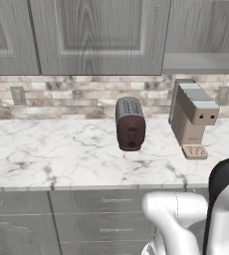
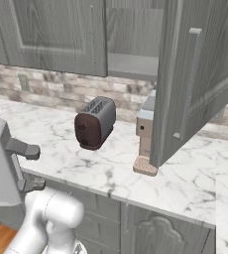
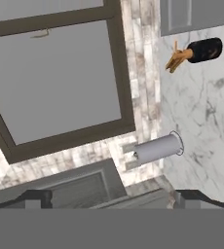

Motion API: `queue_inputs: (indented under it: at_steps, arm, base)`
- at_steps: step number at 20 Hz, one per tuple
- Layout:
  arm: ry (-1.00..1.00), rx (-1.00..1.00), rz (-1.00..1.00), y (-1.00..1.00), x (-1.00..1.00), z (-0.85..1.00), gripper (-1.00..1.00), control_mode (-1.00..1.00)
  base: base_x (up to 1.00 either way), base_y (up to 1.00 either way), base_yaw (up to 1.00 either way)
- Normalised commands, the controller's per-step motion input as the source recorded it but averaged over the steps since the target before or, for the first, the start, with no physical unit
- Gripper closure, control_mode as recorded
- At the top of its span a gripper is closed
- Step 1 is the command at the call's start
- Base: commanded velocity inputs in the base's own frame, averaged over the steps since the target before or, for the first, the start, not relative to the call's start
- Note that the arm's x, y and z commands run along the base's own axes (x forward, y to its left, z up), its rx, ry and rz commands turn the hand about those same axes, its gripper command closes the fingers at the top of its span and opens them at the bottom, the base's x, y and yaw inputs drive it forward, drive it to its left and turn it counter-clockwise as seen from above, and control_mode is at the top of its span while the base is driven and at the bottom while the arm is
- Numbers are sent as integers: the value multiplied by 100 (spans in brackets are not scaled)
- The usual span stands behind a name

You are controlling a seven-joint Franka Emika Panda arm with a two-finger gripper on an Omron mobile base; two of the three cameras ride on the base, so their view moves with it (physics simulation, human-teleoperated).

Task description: Open the cabinet. Pick the soap dispenser and place it next to the sink. Then close the cabinet.

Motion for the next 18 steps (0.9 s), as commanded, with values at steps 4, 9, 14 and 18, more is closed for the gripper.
queue_inputs:
  at_steps: [4, 9, 14, 18]
  arm:
    - [2, 0, 3, -11, -31, -1, -100, -100]
    - [6, 0, 5, -16, -27, -2, -100, -100]
    - [5, 0, 6, -17, -28, 0, -100, -100]
    - [12, 0, 8, -10, -18, -2, -100, -100]
  base:
    - [0, 0, 0]
    - [0, 0, 0]
    - [0, 0, 0]
    - [0, 0, 0]
